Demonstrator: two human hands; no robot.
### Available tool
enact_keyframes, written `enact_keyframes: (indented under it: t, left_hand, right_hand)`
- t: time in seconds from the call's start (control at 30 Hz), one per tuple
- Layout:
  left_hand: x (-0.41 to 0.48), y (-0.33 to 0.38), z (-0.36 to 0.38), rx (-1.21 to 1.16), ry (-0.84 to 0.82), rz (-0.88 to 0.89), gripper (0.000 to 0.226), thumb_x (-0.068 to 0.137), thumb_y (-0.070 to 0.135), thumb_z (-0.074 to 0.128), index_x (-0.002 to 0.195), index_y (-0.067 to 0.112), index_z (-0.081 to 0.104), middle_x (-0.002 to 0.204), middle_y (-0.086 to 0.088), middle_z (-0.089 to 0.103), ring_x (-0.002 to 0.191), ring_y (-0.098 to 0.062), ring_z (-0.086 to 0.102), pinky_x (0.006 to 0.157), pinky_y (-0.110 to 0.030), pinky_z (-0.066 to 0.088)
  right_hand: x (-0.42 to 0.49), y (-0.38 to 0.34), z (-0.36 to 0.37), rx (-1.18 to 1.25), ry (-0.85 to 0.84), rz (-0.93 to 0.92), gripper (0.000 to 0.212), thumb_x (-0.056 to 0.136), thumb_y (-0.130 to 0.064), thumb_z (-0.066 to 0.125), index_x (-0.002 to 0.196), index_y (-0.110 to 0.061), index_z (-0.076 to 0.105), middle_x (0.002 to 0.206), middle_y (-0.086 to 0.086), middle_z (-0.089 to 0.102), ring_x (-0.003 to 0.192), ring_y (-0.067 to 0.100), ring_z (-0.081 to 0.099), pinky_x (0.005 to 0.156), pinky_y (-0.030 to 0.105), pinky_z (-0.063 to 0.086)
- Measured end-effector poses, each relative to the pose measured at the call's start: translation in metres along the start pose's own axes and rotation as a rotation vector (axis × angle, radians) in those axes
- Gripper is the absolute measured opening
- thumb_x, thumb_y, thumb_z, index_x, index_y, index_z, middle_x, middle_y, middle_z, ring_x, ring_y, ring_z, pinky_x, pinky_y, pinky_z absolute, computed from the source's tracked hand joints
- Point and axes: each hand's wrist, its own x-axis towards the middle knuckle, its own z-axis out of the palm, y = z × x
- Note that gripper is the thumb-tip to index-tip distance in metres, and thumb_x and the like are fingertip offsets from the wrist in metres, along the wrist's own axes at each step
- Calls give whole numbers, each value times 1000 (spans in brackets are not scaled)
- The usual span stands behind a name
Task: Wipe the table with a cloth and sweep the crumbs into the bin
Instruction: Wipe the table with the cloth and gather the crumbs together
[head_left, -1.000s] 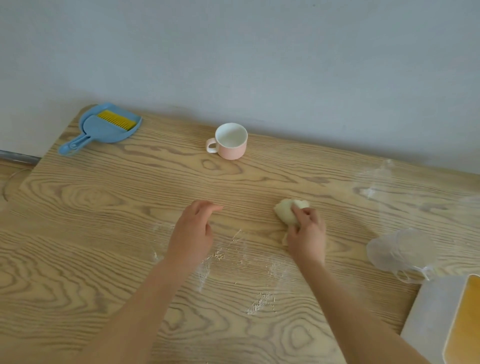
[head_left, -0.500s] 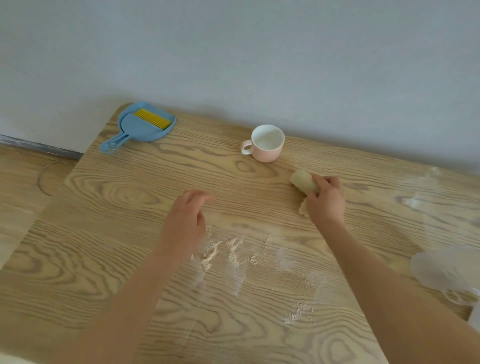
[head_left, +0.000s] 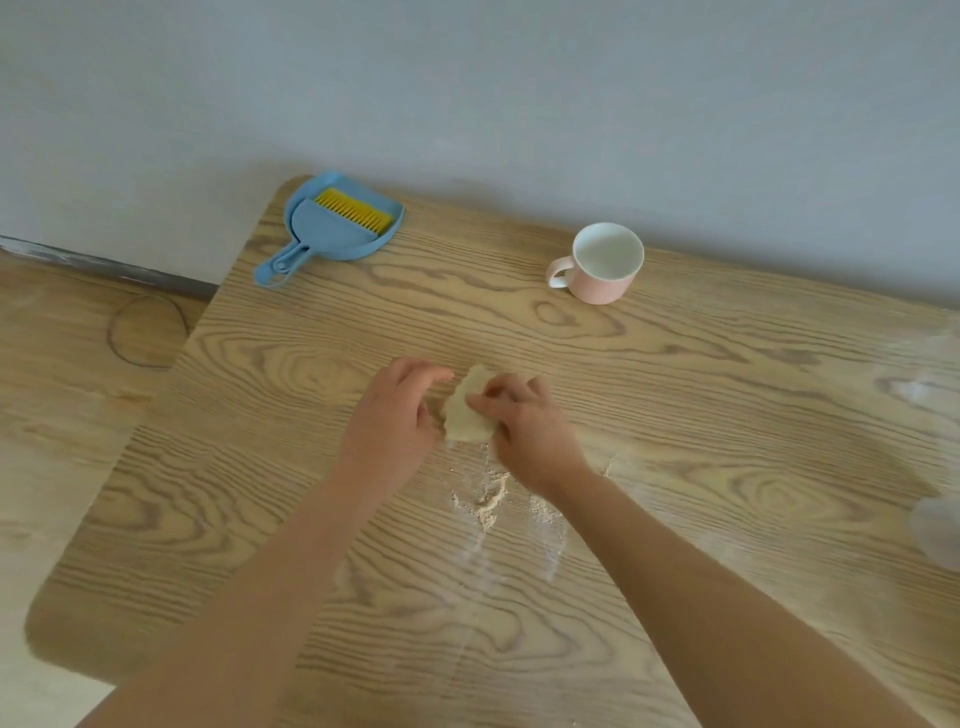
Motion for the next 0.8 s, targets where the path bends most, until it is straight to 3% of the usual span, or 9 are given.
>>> enact_keyframes:
  t: [0.1,0.17,0.27,0.4,0.5,0.63,0.7,0.8]
  left_hand:
    - [-1,0,-8,10,-16,-2,45,85,-6,47,121,19,58,121,6,49,116,-9,44,96,-21,36]
    - [-3,2,-11,5,-39,14,46,85,-5,47,121,21,58,122,7,49,116,-9,43,97,-24,37]
    - [-5,9,-6,7,-77,79,48,84,-6,47,121,22,57,121,6,49,117,-11,43,100,-31,38]
    - [-12,32,13,-7,-155,142,48,85,-4,47,123,23,56,124,8,48,118,-10,42,96,-27,39]
    - [-20,46,27,-9,-205,207,47,86,-1,47,124,27,54,125,10,46,115,-7,43,91,-20,39]
    - [-28,52,36,-3,-223,270,42,87,1,50,122,25,56,123,11,46,113,-5,43,90,-15,33]
    - [-30,51,37,7,-228,280,41,86,1,51,120,24,56,123,11,47,111,-6,45,90,-15,33]
    - [-32,50,35,25,-244,281,41,87,2,51,121,25,55,124,12,45,113,-5,43,92,-17,34]
  right_hand:
    - [-24,-8,0,152,62,45,39,85,0,51,112,-21,69,110,-4,61,92,19,44,80,31,44]
    - [-29,-4,-18,303,192,240,40,83,3,51,112,-18,69,106,-4,61,95,20,50,80,29,46]
    - [-36,18,-62,437,389,555,38,83,-3,54,112,-23,68,102,-9,59,91,9,55,75,11,41]
    - [-83,56,-98,372,603,800,39,83,-4,53,116,-21,66,111,-3,58,97,14,55,86,25,43]
    - [-129,85,-106,188,722,1016,42,85,-4,50,122,-18,61,116,3,53,104,22,51,92,32,41]
    - [-166,97,-86,-4,556,1178,49,86,-3,49,134,-15,51,130,11,42,115,31,40,98,39,36]
    - [-160,86,-70,-34,512,1143,50,86,-3,48,134,-15,49,131,10,41,112,31,39,94,38,35]
    - [-135,55,-44,2,431,933,49,85,-2,48,130,-18,52,128,5,43,109,29,40,90,33,37]
